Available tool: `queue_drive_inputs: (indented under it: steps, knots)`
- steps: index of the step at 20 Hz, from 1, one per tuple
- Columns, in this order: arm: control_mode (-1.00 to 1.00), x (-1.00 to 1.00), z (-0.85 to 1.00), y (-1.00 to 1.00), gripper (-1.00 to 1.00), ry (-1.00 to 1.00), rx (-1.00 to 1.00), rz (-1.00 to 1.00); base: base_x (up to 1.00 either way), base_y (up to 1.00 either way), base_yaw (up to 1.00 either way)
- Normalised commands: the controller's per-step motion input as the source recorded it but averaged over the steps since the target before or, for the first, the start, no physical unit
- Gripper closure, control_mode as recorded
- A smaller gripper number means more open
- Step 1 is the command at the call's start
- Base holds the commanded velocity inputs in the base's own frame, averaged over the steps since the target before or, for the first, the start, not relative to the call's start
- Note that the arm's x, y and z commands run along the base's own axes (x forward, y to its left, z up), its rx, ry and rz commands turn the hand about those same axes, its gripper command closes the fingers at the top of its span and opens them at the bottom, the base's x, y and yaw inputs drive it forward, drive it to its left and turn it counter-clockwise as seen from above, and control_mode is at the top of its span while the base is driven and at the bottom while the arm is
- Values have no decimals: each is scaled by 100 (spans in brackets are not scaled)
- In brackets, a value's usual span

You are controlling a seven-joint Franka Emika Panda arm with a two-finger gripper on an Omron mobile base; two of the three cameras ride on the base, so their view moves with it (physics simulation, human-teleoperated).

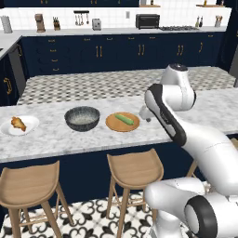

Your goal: Pick the chicken drumstick and corn from their plates and place them in the bowl. Then put the bowl in the fridge.

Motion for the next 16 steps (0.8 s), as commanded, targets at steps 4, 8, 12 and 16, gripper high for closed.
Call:
queue_drive_inputs:
  steps: [4,8,12,16]
  knots:
    - [-100,97,-39,-2,-100,-9,0,24,0,0,0]
    - [-100,100,-30,8,-100,-2,-3,6,0,0,0]
    - [-100,100,-19,11,-100,3,0,0,0,0,0]
    - [-100,100,-23,7,-100,15,0,0,0,0,0]
